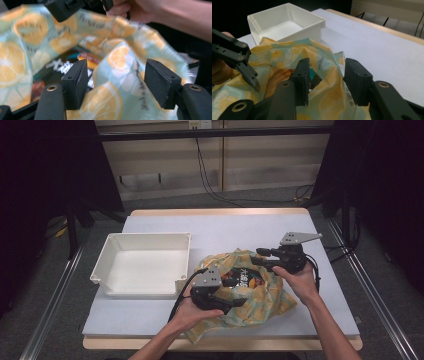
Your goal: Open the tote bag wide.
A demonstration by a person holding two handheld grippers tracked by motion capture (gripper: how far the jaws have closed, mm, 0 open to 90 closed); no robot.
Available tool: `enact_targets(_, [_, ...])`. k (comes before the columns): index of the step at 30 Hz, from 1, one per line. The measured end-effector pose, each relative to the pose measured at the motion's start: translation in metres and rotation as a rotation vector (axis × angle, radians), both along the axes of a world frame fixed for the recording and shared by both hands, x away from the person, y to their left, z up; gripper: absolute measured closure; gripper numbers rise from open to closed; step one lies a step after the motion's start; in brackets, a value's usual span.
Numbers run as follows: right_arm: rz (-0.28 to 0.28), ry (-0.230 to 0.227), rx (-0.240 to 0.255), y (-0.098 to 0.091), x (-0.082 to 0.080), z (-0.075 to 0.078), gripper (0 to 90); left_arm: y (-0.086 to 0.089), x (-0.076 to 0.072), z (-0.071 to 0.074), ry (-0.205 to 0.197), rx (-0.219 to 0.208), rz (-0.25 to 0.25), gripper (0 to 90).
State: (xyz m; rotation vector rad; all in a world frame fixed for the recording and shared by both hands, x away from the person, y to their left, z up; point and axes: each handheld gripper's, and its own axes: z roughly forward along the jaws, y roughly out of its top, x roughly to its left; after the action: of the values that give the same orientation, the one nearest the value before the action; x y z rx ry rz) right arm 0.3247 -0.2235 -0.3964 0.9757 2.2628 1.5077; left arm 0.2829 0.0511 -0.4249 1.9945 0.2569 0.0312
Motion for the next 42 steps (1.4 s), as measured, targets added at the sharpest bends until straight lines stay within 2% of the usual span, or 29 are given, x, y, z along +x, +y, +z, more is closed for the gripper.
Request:
enact_targets(1, [-0.002, 0.008, -0.009, 0.002, 0.002, -0.002, 52.9, -0.001, -0.001, -0.002, -0.014, 0.02, 0.007, 38.7])
enact_targets(2, [0.016, 0.032, -0.039, 0.008, 0.006, -0.009, 51.6, -0.002, -0.002, -0.005, -0.011, 0.011, 0.006, 55.5])
enact_targets(3, [0.023, 0.038, -0.058, 0.01, 0.007, -0.013, 53.0, 0.001, -0.003, -0.008, -0.014, 0.027, -0.017, 64.6])
enact_targets(4, [0.023, 0.038, -0.058, 0.01, 0.007, -0.013, 53.0, 0.001, -0.003, -0.008, -0.014, 0.027, -0.017, 78.9])
enact_targets(5, [0.019, 0.044, -0.097, 0.015, 0.008, -0.018, 68.9, 0.001, -0.004, -0.009, -0.003, 0.019, -0.025, 87.9])
enact_targets(6, [0.019, 0.044, -0.097, 0.015, 0.008, -0.018, 68.9, 0.002, -0.005, -0.008, 0.0, 0.03, -0.043, 87.9])
enact_targets(7, [0.014, 0.044, -0.098, 0.015, 0.009, -0.02, 76.1, 0.002, -0.009, -0.006, 0.003, 0.021, -0.06, 89.0])
enact_targets(8, [0.0, 0.044, -0.081, 0.014, 0.011, -0.022, 82.4, 0.002, -0.012, -0.005, -0.002, 0.025, -0.078, 89.8])
enact_targets(10, [-0.03, 0.053, -0.043, 0.008, 0.018, -0.025, 88.1, 0.003, -0.022, -0.002, -0.01, 0.032, -0.124, 90.0])
enact_targets(13, [-0.07, 0.07, -0.016, 0.0, 0.03, -0.032, 89.4, 0.003, -0.041, 0.0, -0.046, 0.042, -0.187, 90.0])
enact_targets(15, [-0.114, 0.089, 0.0, -0.008, 0.041, -0.039, 89.5, 0.004, -0.052, -0.001, -0.052, 0.041, -0.21, 90.0])
enact_targets(16, [-0.114, 0.089, 0.0, -0.008, 0.041, -0.039, 89.5, 0.004, -0.052, -0.001, -0.052, 0.041, -0.21, 90.0])
enact_targets(18, [-0.125, 0.095, 0.024, -0.011, 0.046, -0.041, 89.4, 0.004, -0.058, -0.004, -0.067, 0.067, -0.221, 90.0])
enact_targets(20, [-0.142, 0.097, 0.017, -0.014, 0.053, -0.043, 89.2, 0.006, -0.063, -0.007, -0.097, 0.099, -0.218, 90.0])
enact_targets(22, [-0.151, 0.111, 0.021, -0.016, 0.06, -0.049, 89.0, 0.01, -0.067, -0.013, -0.101, 0.109, -0.203, 90.0])
enact_targets(25, [-0.159, 0.125, 0.022, -0.016, 0.064, -0.054, 88.5, 0.011, -0.064, -0.027, -0.075, 0.131, -0.211, 90.0])
enact_targets(28, [-0.183, 0.14, 0.016, -0.017, 0.069, -0.062, 87.9, 0.01, -0.064, -0.032, -0.077, 0.158, -0.23, 90.0])
enact_targets(30, [-0.195, 0.143, 0.005, -0.017, 0.07, -0.065, 87.9, 0.01, -0.063, -0.036, -0.07, 0.152, -0.228, 90.0])
enact_targets(31, [-0.198, 0.14, 0.003, -0.016, 0.07, -0.066, 87.9, 0.01, -0.062, -0.038, -0.066, 0.162, -0.233, 90.0])
enact_targets(36, [-0.182, 0.137, -0.005, -0.012, 0.066, -0.067, 83.7, 0.012, -0.056, -0.043, -0.038, 0.144, -0.187, 89.5])
enact_targets(37, [-0.165, 0.126, -0.005, -0.011, 0.061, -0.063, 79.1, 0.012, -0.054, -0.042, -0.019, 0.131, -0.175, 88.2])
enact_targets(40, [-0.153, 0.111, -0.006, -0.011, 0.056, -0.056, 75.9, 0.015, -0.05, -0.04, 0.012, 0.096, -0.154, 86.3])
enact_targets(42, [-0.152, 0.094, -0.001, -0.013, 0.051, -0.049, 71.8, 0.018, -0.05, -0.038, 0.018, 0.088, -0.123, 82.2])
